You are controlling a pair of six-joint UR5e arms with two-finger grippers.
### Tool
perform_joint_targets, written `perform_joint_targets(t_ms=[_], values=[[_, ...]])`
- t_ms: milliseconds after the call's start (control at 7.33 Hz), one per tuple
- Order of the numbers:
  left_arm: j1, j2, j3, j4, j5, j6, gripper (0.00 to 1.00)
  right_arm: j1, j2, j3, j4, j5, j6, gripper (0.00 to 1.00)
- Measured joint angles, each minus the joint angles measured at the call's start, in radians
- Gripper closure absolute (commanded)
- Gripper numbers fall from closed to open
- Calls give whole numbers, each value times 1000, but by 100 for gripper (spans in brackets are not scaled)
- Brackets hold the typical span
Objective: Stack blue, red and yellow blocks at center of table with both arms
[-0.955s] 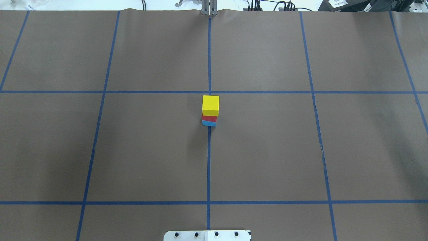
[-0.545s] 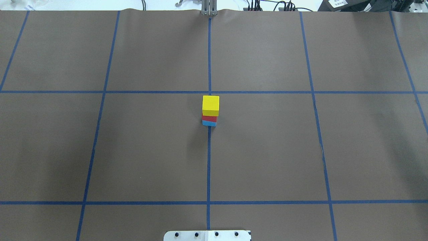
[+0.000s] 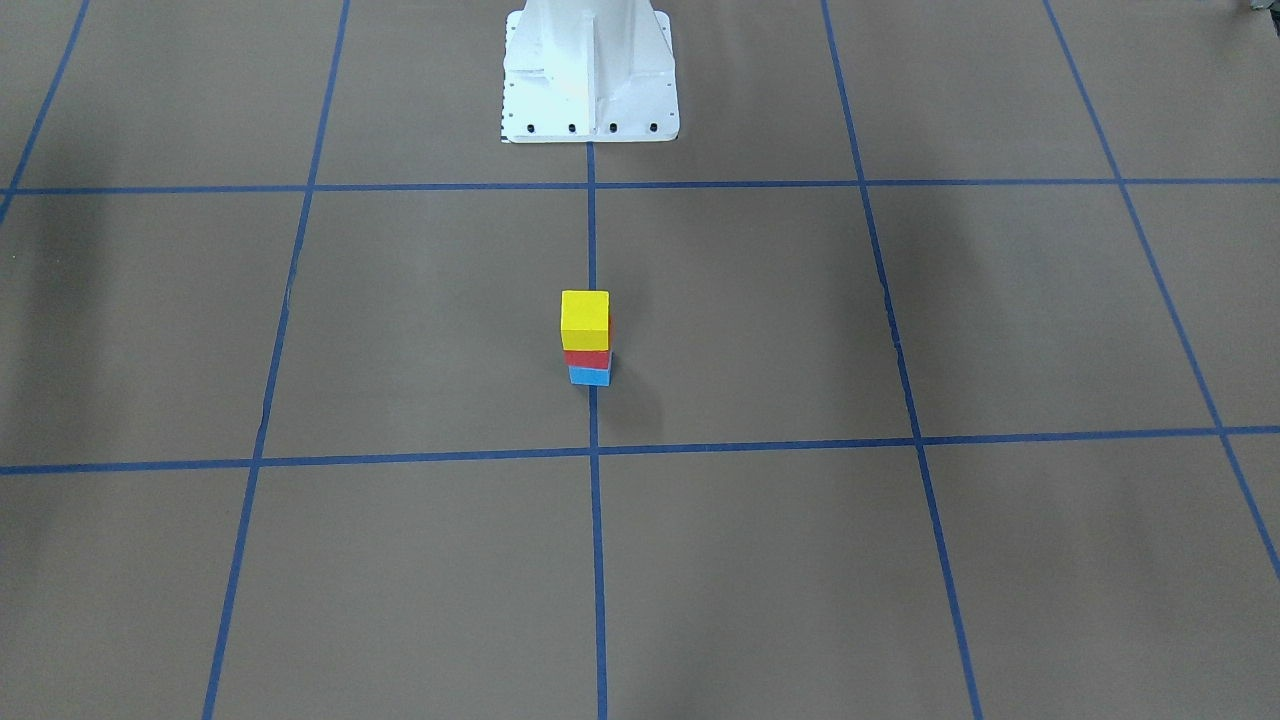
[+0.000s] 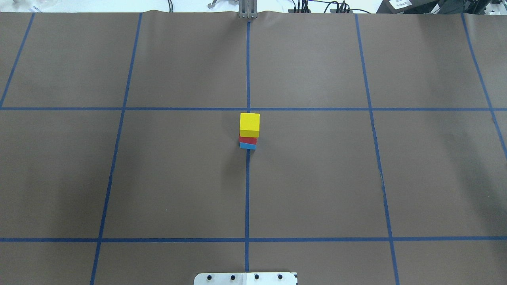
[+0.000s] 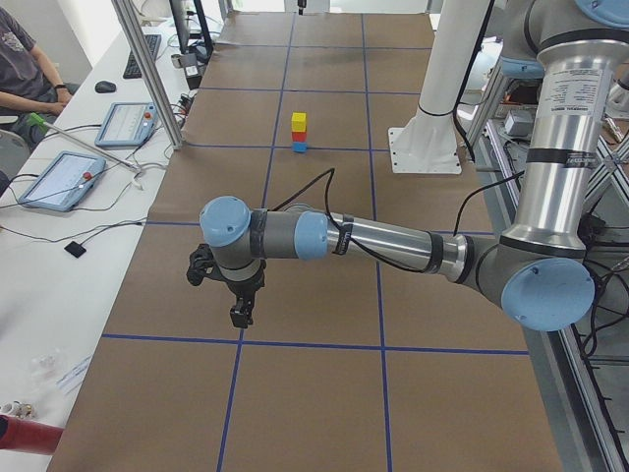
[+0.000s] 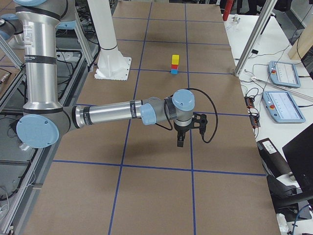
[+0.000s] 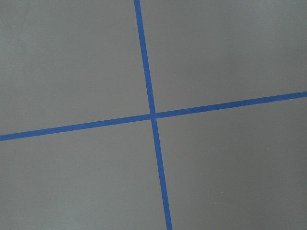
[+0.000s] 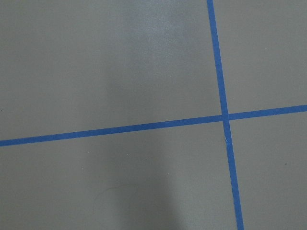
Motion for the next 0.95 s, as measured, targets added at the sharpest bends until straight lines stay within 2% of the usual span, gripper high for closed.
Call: perform_joint_targets(t_ms=[409, 682, 955], values=[[0, 20, -36, 1, 0, 1, 0, 0, 0, -3, 0, -2, -3, 0], [2, 72, -125, -1, 3, 1, 0, 1, 2, -3, 0, -2, -5, 0], [4, 105, -172, -4, 2, 1, 0, 1, 3, -3, 0, -1, -5, 0]])
